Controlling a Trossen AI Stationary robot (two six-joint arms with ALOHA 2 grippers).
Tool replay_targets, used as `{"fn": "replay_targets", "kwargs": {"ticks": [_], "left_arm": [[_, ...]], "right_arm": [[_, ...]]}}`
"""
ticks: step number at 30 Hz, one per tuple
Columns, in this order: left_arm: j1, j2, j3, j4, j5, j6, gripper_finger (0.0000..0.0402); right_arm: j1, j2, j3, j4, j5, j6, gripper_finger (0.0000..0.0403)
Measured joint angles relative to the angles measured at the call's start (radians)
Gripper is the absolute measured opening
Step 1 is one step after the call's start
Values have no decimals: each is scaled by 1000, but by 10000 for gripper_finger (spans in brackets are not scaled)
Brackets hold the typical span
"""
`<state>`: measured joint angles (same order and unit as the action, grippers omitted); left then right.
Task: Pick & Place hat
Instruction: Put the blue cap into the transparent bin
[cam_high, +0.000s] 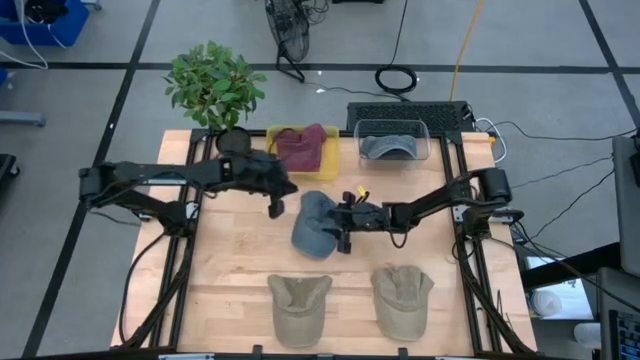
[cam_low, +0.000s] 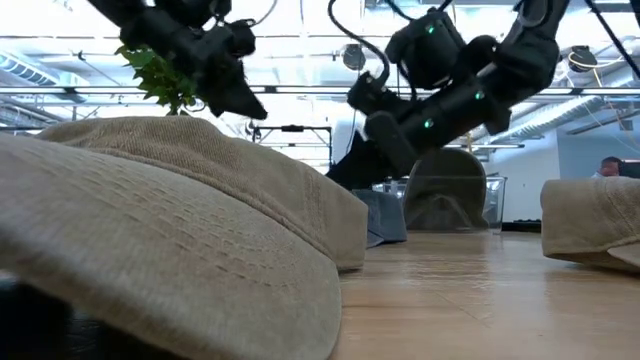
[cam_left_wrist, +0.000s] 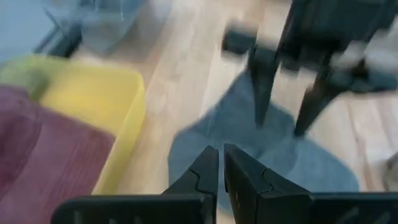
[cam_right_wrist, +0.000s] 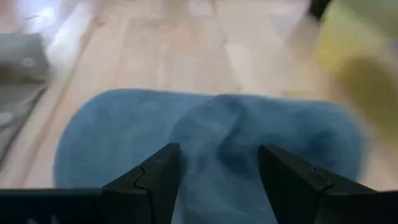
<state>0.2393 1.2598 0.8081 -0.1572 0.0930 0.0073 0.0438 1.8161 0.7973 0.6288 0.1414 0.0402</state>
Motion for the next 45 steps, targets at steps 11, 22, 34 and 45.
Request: {"fn": "replay_targets", "kwargs": {"ticks": [11,22,34,45], "left_arm": [[-3,-227,-104,85,47,-19,31],[-38,-246,-104,79,38,-12,31],[-38,-246,-104,58,37,-10,31],[-39,-246,-104,39,38,-14,31]], "right_arm": [[17,38,1,63,-9,12,176],[17,37,1,-12,-12,5,100],[30,-127,-1,-236,-69,-113,14],[31,-352,-1,-705,-154,-324,5]]}}
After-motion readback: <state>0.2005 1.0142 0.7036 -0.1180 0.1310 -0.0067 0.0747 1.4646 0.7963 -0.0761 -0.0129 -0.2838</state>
